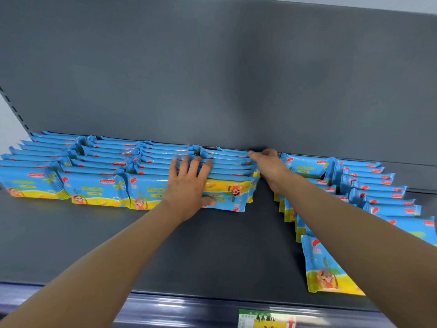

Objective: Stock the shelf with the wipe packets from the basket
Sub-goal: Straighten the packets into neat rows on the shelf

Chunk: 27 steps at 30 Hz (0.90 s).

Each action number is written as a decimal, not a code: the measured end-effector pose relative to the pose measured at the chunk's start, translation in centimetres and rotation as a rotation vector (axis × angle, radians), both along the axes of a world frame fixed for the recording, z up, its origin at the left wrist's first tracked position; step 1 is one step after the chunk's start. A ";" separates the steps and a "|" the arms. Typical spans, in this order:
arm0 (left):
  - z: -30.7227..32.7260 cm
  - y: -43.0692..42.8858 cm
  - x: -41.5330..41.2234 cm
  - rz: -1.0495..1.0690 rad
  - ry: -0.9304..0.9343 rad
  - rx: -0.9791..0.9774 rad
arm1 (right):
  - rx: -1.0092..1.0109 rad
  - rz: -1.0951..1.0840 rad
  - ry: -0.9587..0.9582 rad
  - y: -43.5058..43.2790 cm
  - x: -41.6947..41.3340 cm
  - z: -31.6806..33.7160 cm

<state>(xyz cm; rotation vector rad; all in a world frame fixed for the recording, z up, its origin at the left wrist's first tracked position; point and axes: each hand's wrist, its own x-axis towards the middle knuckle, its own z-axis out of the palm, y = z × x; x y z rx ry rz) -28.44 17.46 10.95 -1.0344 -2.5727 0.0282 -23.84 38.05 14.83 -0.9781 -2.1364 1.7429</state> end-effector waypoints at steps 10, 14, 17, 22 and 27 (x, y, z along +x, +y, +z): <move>0.5 0.1 -0.7 -0.117 -0.087 0.037 | 0.137 0.073 0.014 -1.9 -0.6 -0.2; 0.5 -0.2 -0.6 -0.115 -0.086 0.016 | 0.127 0.029 -0.050 -2.3 -0.8 0.0; 0.6 0.0 -0.6 -0.090 -0.082 -0.002 | 0.041 0.035 -0.078 -2.5 -1.2 0.1; 0.6 0.3 -0.2 -0.064 -0.070 -0.020 | -0.085 -0.104 -0.010 -2.3 -0.4 0.0; 0.8 0.5 0.0 -0.041 -0.055 -0.033 | -0.428 -0.108 0.090 -2.8 0.2 0.4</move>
